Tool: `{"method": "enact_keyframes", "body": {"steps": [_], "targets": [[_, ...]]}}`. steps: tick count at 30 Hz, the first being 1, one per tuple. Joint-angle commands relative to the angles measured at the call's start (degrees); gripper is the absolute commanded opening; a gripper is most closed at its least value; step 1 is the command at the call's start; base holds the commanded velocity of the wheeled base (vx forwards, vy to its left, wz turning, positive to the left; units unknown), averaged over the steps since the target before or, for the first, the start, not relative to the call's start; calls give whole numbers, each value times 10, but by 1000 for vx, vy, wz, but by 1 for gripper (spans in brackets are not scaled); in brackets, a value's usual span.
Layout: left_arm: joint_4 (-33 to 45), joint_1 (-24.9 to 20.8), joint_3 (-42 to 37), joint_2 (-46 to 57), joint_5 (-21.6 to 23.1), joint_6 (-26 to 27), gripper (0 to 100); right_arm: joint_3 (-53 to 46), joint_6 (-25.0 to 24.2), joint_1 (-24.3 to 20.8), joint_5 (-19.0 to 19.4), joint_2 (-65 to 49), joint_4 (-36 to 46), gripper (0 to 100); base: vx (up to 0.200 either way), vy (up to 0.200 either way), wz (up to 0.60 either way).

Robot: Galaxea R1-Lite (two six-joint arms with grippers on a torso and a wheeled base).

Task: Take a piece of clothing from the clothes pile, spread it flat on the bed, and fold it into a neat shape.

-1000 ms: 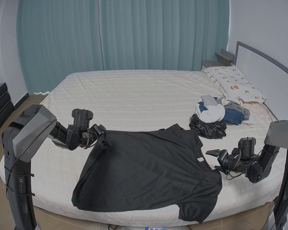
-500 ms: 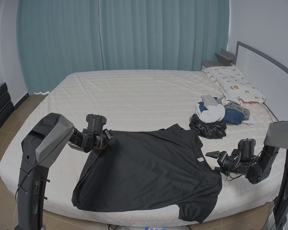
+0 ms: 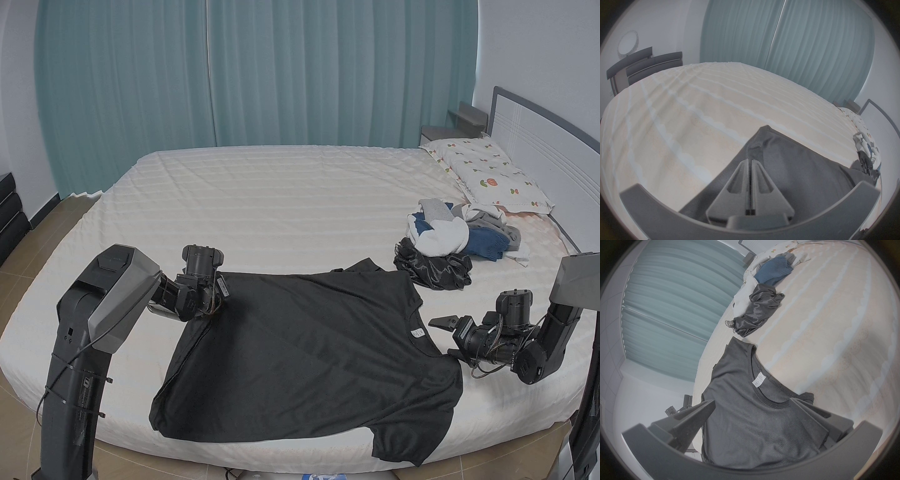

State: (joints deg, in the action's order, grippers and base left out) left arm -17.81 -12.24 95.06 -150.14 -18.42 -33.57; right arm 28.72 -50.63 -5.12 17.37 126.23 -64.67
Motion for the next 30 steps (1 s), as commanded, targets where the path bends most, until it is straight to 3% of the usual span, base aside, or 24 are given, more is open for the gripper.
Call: {"method": "enact_keyframes", "body": {"steps": [1, 10, 14, 21, 22, 25, 26, 30], "targets": [[-2, 18, 2, 4, -2, 0, 0, 0, 0, 0, 0, 2, 0, 100, 0, 0, 0], [2, 77, 33, 4, 8, 11, 0, 1, 0, 0, 1, 6, 0, 100, 0, 0, 0], [1, 100, 35, -7, 44, 10, 0, 1, 0, -1, 1, 10, -1, 100, 0, 0, 0], [-5, 121, 79, -34, 65, 3, 0, 1, -1, -2, 1, 16, -2, 100, 0, 0, 0], [-5, 122, 92, -40, 65, -2, 100, 1, -1, -2, 1, 16, -3, 100, 0, 0, 0], [-5, 122, 94, -41, 65, -3, 100, 1, -1, -2, 1, 16, -2, 100, 0, 0, 0], [-5, 123, 136, -54, 65, -50, 100, 1, -1, -2, 1, 16, -3, 100, 0, 0, 0], [0, 128, 160, -57, 66, -84, 100, 1, -1, -2, 1, 16, -2, 100, 0, 0, 0]]}}
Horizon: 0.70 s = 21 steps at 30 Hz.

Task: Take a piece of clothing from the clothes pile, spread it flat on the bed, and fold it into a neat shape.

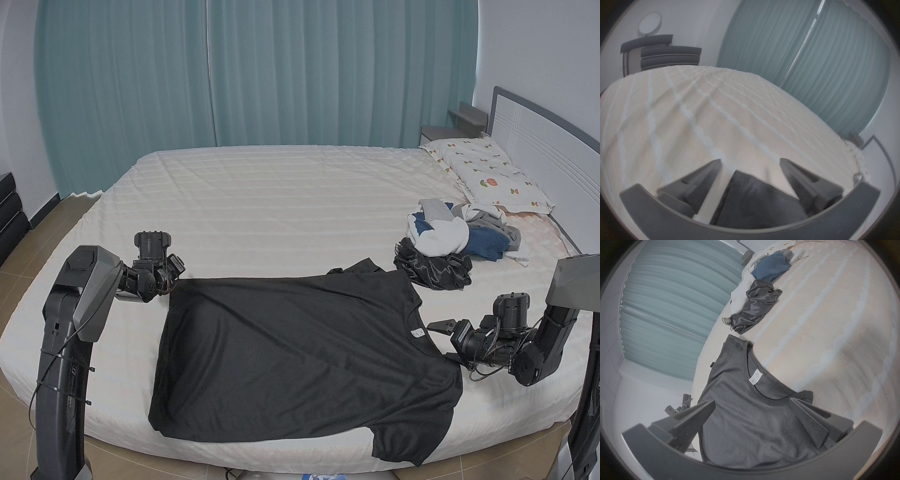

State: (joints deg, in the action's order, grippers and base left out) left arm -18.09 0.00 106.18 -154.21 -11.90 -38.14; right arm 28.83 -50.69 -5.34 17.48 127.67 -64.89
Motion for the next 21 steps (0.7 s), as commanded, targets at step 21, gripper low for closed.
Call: {"method": "enact_keyframes", "body": {"steps": [21], "targets": [[62, 23, 12, -7, 129, -58, 100, 0, -1, -1, 1, 2, 0, 100, 0, 0, 0]]}}
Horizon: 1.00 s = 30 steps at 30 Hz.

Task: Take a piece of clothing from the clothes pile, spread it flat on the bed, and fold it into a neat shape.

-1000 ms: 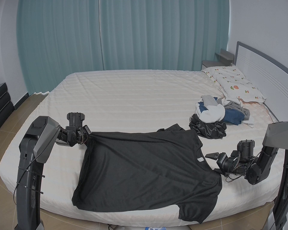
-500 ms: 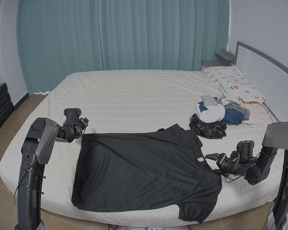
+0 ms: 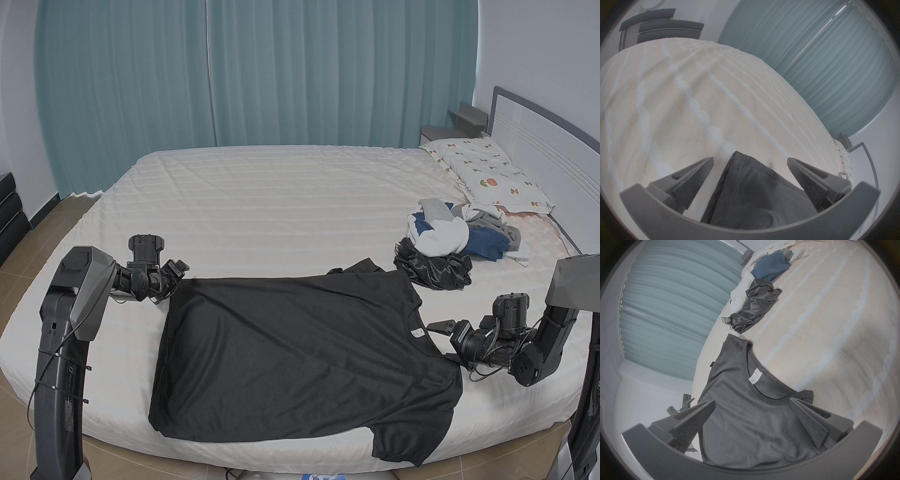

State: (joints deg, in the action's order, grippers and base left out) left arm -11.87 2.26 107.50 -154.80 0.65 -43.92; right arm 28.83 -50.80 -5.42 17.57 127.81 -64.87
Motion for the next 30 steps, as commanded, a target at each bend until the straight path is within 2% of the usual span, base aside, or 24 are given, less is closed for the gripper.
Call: {"method": "enact_keyframes", "body": {"steps": [1, 4, 5, 15, 21, 27, 28, 30], "targets": [[0, 0, 3, -5, 5, 0, 100, 0, 0, 0, 0, 1, 0, 100, 0, 0, 0], [-2, 2, 13, -12, 5, 0, 100, 0, 0, 0, 0, 1, 0, 100, 0, 0, 0], [-3, 3, 16, -13, 5, 0, 0, 0, 0, 0, 0, 1, 0, 100, 0, 0, 0], [-6, 13, 71, -24, -1, -46, 0, 1, -1, 0, 0, 1, 0, 100, 0, 0, 0], [-34, 13, 71, -25, -2, -48, 0, 3, -1, 0, 0, 1, -1, 100, 0, 0, 0], [-30, 13, 68, -26, -1, -48, 0, 2, -1, 0, 0, 1, -1, 100, 0, 0, 0], [-29, 13, 66, -26, 0, -48, 100, 2, -1, 0, 0, 1, -1, 100, 0, 0, 0], [-25, 13, 61, -26, 2, -48, 100, 2, -1, 0, 0, 1, -1, 100, 0, 0, 0]]}}
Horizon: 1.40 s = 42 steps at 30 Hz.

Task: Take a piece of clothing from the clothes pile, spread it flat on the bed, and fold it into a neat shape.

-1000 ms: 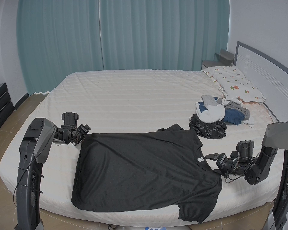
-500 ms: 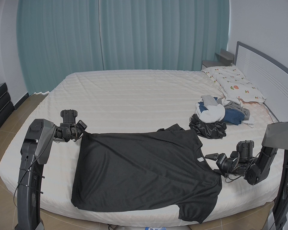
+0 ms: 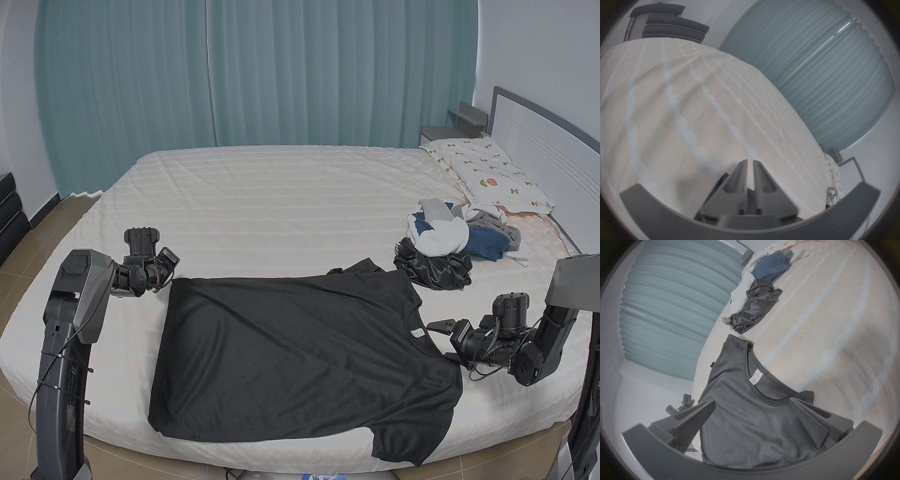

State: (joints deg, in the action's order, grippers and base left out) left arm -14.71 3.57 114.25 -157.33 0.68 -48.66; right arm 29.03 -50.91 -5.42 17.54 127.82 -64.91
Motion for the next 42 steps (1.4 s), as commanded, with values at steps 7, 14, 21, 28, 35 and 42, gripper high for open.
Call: {"method": "enact_keyframes", "body": {"steps": [7, 14, 21, 28, 35, 42], "targets": [[8, 1, -32, 4, 21, 1, 100, -1, 0, 0, 0, 1, 1, 100, 0, 0, 0], [7, 6, -54, 10, 51, -1, 100, 0, 0, -1, 1, 1, 1, 100, 0, 0, 0], [2, 2, -47, 1, 58, -1, 100, 0, 0, -1, 1, 2, 1, 100, 0, 0, 0], [-26, 6, -29, -1, 31, -28, 0, 2, -1, -1, 1, 2, 1, 100, 0, 0, 0], [-66, 10, -29, 6, 20, -48, 0, 2, -1, -1, 0, 2, 0, 100, 0, 0, 0], [-66, 20, -54, 17, 23, -57, 0, 2, -1, -1, 0, 2, 0, 100, 0, 0, 0]]}}
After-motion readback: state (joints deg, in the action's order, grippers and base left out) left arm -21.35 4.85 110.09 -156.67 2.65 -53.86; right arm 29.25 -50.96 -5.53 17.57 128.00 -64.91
